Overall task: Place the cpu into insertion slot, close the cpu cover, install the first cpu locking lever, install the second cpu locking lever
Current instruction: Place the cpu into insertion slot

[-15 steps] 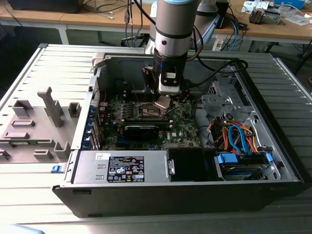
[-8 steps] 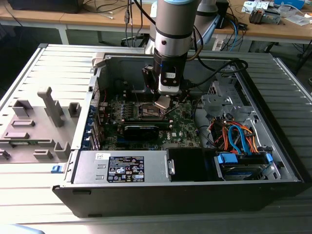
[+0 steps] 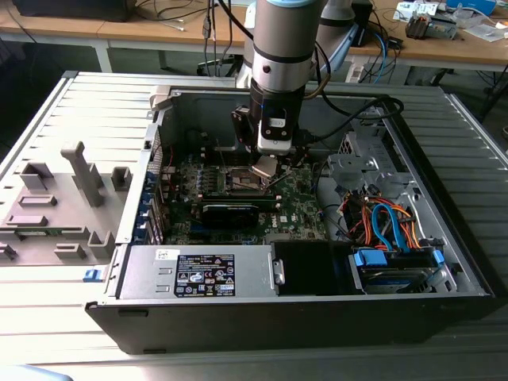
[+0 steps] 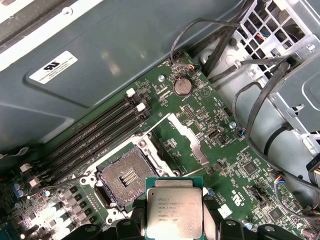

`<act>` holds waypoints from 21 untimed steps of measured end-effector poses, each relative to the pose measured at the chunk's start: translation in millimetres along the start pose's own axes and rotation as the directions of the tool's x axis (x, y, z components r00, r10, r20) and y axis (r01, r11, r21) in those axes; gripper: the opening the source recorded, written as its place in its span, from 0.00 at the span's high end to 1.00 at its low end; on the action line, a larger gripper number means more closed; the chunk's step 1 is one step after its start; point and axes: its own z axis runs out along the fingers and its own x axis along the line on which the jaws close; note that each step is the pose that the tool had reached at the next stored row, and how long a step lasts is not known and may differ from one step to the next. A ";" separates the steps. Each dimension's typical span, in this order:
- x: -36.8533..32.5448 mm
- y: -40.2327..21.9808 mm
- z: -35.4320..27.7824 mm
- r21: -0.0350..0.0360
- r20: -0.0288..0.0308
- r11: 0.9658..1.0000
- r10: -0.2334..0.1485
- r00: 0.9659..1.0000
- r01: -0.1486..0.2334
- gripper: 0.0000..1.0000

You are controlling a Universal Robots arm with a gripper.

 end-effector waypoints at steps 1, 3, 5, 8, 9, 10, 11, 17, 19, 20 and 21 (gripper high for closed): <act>0.0 0.0 0.0 0.000 0.000 1.000 0.001 1.000 -0.001 0.45; 0.0 0.0 0.0 0.000 0.000 1.000 0.003 1.000 -0.003 0.45; 0.0 0.0 0.0 0.000 0.000 1.000 0.006 1.000 -0.006 0.45; 0.0 0.0 0.0 0.000 0.000 1.000 0.009 1.000 -0.009 0.45; 0.0 0.0 0.0 0.000 0.000 1.000 0.009 1.000 -0.009 0.45; 0.0 0.0 0.0 0.000 0.000 1.000 0.010 1.000 -0.010 0.45; 0.0 0.0 0.0 0.000 0.000 1.000 0.011 1.000 -0.011 0.45; 0.0 0.0 0.0 0.000 0.001 1.000 0.016 1.000 -0.016 0.45; 0.0 0.0 0.0 0.000 0.001 1.000 0.018 1.000 -0.018 0.45; 0.0 0.0 0.0 0.000 0.001 1.000 0.019 1.000 -0.019 0.45; 0.0 0.0 0.0 0.000 0.001 1.000 0.019 1.000 -0.019 0.45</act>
